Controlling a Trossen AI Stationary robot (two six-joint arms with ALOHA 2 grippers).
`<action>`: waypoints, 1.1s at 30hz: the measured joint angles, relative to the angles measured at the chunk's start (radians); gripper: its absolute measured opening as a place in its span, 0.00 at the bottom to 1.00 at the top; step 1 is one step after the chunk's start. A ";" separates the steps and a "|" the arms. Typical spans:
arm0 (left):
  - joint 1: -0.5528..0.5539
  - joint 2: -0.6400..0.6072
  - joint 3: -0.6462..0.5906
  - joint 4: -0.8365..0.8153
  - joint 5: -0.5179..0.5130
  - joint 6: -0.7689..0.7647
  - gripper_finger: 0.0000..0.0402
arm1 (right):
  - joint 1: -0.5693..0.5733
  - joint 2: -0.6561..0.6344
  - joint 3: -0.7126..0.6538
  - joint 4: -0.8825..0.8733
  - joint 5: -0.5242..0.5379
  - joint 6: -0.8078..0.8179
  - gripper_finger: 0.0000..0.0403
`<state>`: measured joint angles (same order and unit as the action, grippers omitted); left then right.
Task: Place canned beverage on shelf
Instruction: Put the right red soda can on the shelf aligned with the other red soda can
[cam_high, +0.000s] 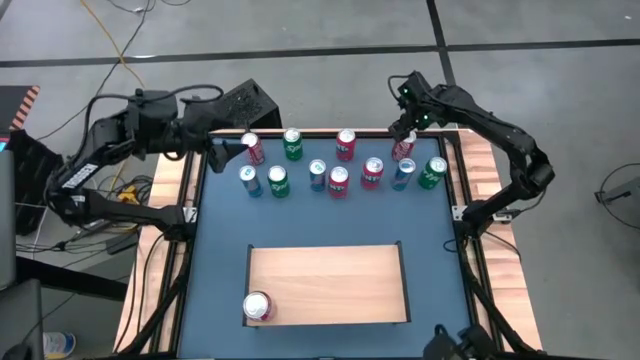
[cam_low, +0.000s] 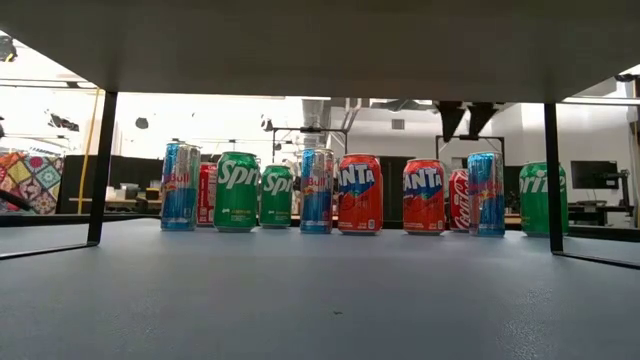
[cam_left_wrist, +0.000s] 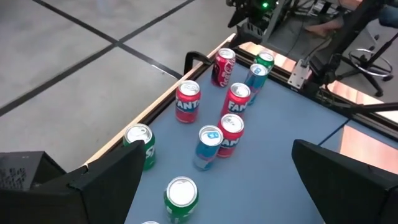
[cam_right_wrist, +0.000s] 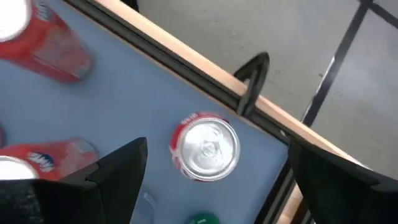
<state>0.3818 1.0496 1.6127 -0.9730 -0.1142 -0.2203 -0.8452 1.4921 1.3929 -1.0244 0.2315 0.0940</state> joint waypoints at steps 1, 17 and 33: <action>0.015 0.000 0.000 0.000 0.013 0.000 0.97 | -0.007 0.000 -0.011 0.002 0.000 0.000 0.92; 0.081 0.000 0.000 -0.001 0.059 0.033 0.97 | -0.041 0.001 -0.174 0.150 -0.054 0.003 0.92; 0.081 0.000 0.000 -0.001 0.048 0.059 0.97 | -0.044 0.001 -0.268 0.261 -0.089 -0.014 0.92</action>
<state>0.4629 1.0496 1.6127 -0.9739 -0.0663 -0.1617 -0.8888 1.4929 1.1248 -0.7638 0.1421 0.0803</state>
